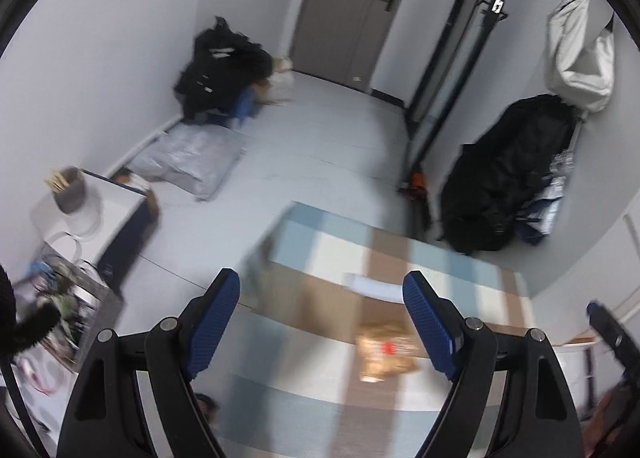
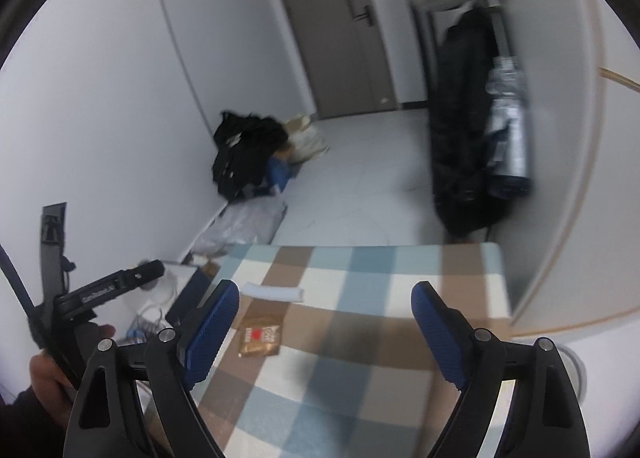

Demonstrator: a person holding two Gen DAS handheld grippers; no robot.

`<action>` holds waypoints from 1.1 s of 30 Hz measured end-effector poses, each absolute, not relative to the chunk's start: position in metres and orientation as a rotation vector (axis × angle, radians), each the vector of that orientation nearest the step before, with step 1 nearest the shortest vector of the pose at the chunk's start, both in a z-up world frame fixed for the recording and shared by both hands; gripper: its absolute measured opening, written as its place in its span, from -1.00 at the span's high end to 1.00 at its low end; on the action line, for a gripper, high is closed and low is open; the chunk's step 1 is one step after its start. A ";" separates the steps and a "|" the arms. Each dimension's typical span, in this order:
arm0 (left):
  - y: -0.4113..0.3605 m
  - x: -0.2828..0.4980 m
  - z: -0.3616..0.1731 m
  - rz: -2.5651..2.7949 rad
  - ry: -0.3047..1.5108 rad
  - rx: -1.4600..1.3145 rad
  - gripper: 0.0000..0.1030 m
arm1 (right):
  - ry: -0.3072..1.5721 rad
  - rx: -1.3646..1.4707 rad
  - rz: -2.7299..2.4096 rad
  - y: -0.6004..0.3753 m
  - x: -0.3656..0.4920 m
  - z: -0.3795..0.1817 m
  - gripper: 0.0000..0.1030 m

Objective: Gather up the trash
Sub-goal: 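Lower the right tool and grasp the white foam strip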

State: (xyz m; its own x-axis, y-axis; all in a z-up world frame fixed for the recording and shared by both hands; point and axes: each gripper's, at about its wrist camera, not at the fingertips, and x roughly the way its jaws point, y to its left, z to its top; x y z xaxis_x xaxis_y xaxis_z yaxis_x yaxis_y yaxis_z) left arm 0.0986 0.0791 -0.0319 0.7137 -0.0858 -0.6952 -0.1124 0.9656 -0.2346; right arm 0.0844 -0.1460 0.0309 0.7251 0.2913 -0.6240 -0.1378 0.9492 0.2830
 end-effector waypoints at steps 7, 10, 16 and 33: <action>0.101 0.113 -0.042 0.033 0.812 -0.358 -0.58 | 0.850 0.071 0.371 -0.081 0.155 -0.008 -0.71; 0.109 0.121 -0.045 0.022 0.824 -0.402 -0.58 | 0.904 0.013 0.439 -0.060 0.180 -0.028 -0.71; 0.115 0.125 -0.042 0.042 0.805 -0.393 -0.58 | 1.007 -0.250 0.585 -0.014 0.211 -0.072 -0.67; 0.118 0.133 -0.063 0.112 0.900 -0.308 -0.58 | 1.104 -0.391 0.695 0.013 0.231 -0.105 0.30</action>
State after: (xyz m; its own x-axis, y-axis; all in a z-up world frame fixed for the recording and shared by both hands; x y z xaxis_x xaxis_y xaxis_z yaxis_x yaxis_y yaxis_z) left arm 0.1328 0.1179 -0.0628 0.6192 -0.0322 -0.7845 -0.2243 0.9503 -0.2161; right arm 0.2310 0.0129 -0.1049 0.2725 0.3152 -0.9091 -0.6838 0.7281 0.0475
